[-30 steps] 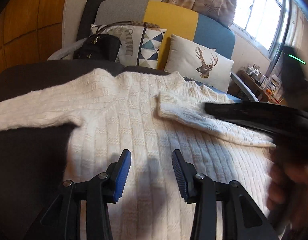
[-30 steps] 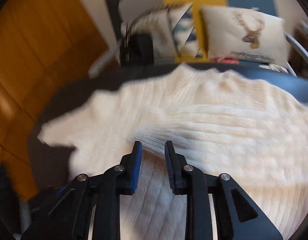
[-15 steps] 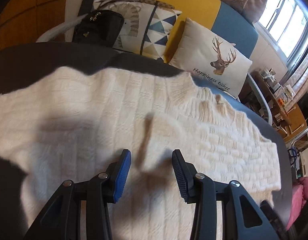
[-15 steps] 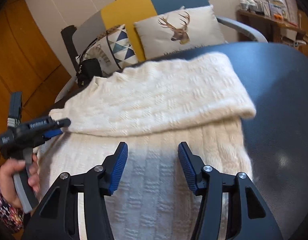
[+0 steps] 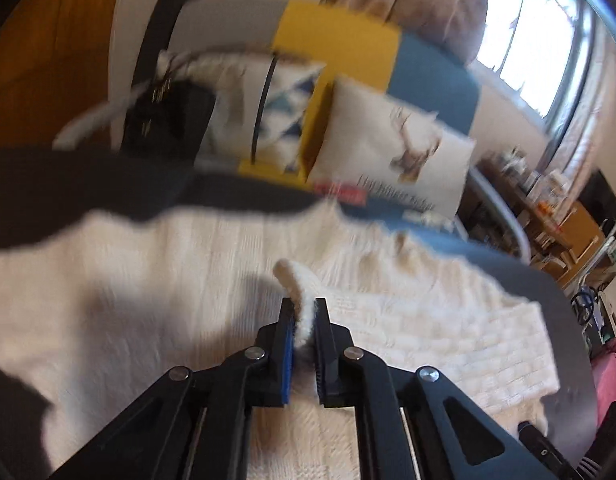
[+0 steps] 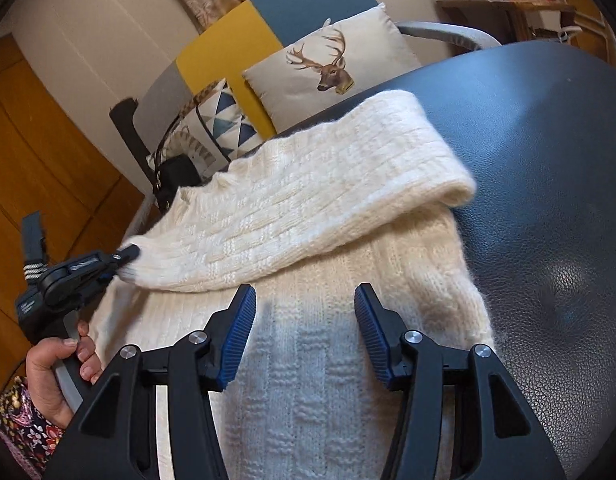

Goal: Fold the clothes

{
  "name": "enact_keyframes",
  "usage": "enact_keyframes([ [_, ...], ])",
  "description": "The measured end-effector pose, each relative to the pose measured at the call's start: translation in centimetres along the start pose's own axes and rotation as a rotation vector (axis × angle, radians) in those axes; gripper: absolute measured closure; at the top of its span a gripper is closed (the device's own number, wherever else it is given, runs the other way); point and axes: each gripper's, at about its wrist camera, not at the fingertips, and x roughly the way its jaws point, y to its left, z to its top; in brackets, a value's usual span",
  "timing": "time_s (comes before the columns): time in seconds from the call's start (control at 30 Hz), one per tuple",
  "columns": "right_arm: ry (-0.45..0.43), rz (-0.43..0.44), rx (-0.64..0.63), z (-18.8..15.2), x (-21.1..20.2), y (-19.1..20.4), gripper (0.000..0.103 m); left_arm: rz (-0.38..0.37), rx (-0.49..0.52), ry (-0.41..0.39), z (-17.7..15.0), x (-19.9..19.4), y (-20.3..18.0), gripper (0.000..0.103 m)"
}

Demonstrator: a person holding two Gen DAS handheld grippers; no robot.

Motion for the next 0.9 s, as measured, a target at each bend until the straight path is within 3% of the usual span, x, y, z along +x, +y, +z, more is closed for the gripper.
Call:
enact_keyframes([
  [0.13,-0.019,0.035,0.052,-0.1,-0.4,-0.8,0.049,0.002,-0.007,-0.059,0.7,-1.6,0.9,0.096],
  [0.27,-0.008,0.038,0.063,0.1,-0.4,-0.7,0.048,0.026,-0.013,-0.001,-1.2,-0.7,2.4,0.096],
  [0.53,0.001,0.033,0.109,3.0,0.0,-0.4,0.047,-0.014,-0.237,0.044,-2.9,0.9,7.4,0.095],
  [0.63,0.037,-0.007,0.136,4.5,1.2,-1.0,0.047,-0.031,-0.253,0.045,-2.9,1.1,7.6,0.094],
  [0.83,-0.097,-0.035,0.318,5.0,-0.4,-5.4,0.048,-0.066,-0.24,0.064,-3.0,2.0,7.3,0.091],
  [0.87,-0.097,-0.048,0.342,4.8,-0.4,-6.2,0.053,-0.069,-0.232,0.067,-2.9,2.2,7.1,0.091],
  [0.9,-0.09,-0.051,0.358,4.6,-0.1,-7.0,0.066,-0.067,-0.225,0.067,-2.9,2.2,6.9,0.091],
])
